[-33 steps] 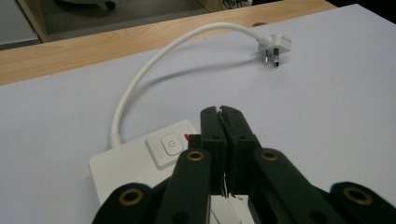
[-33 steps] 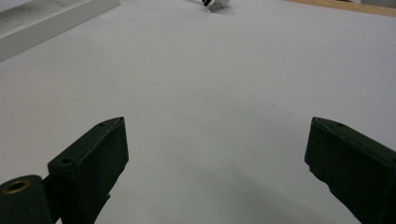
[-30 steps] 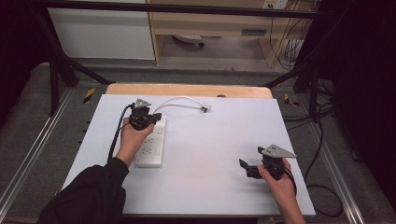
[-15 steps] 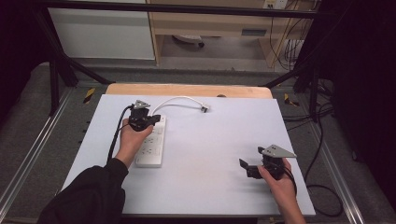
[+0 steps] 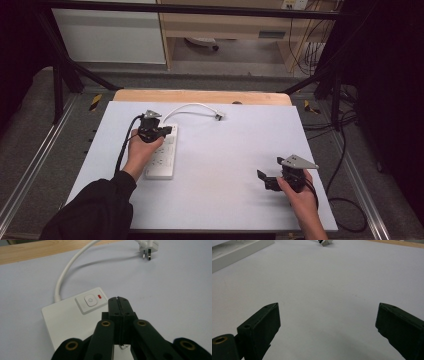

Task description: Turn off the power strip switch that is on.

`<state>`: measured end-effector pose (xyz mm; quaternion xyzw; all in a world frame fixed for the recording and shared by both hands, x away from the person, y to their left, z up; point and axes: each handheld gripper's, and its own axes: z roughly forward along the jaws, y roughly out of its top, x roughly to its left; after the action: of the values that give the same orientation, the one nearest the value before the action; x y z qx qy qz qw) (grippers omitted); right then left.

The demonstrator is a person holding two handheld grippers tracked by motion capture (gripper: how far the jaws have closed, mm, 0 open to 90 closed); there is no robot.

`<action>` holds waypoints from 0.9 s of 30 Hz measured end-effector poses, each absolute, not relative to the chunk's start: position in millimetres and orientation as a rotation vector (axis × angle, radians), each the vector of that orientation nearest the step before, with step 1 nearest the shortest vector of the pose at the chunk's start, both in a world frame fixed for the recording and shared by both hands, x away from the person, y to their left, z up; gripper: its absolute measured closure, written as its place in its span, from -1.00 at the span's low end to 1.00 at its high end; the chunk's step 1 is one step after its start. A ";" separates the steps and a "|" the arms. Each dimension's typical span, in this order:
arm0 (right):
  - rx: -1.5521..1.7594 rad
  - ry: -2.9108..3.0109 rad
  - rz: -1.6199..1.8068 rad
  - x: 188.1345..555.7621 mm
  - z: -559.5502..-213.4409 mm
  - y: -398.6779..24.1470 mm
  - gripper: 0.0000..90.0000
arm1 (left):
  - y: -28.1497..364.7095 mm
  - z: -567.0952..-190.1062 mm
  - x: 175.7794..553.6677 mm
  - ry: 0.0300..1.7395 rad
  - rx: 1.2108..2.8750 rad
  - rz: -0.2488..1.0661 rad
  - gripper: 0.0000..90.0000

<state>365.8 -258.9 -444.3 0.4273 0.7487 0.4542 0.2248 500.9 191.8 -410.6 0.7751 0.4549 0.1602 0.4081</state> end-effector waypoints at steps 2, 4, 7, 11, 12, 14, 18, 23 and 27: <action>1.180 2.065 1.254 365.8 -444.2 -259.0 -0.86 | 191.2 -411.6 500.7 1.142 1.966 0.396 1.00; 1.180 2.064 1.253 365.7 -444.1 -258.9 -0.87 | 190.8 -412.9 500.2 1.142 1.971 0.392 1.00; 1.181 2.064 1.251 365.8 -444.2 -259.2 -0.87 | 191.2 -415.1 498.7 1.144 1.979 0.385 1.00; 1.180 2.064 1.251 365.9 -444.2 -259.0 -0.87 | 192.4 -415.9 496.4 1.143 1.987 0.380 1.00; 1.178 2.065 1.250 366.0 -444.3 -258.9 -0.87 | 192.3 -416.0 495.7 1.141 1.988 0.381 1.00; 1.179 2.068 1.248 365.9 -444.3 -258.6 -0.87 | 191.8 -416.3 494.4 1.140 1.989 0.374 1.00; 1.179 2.069 1.248 365.8 -444.2 -258.4 -0.87 | 190.2 -417.7 492.8 1.132 2.004 0.367 1.00; 1.183 2.070 1.247 365.7 -444.3 -258.2 -0.87 | 187.9 -418.9 490.9 1.129 2.008 0.369 1.00; 1.182 2.070 1.247 365.7 -444.3 -258.3 -0.87 | 187.3 -419.7 489.8 1.123 2.021 0.367 1.00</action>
<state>365.7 -258.3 -444.3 0.4281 0.7500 0.4519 0.2237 489.8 187.3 -419.7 0.7950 0.4418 0.1445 0.3897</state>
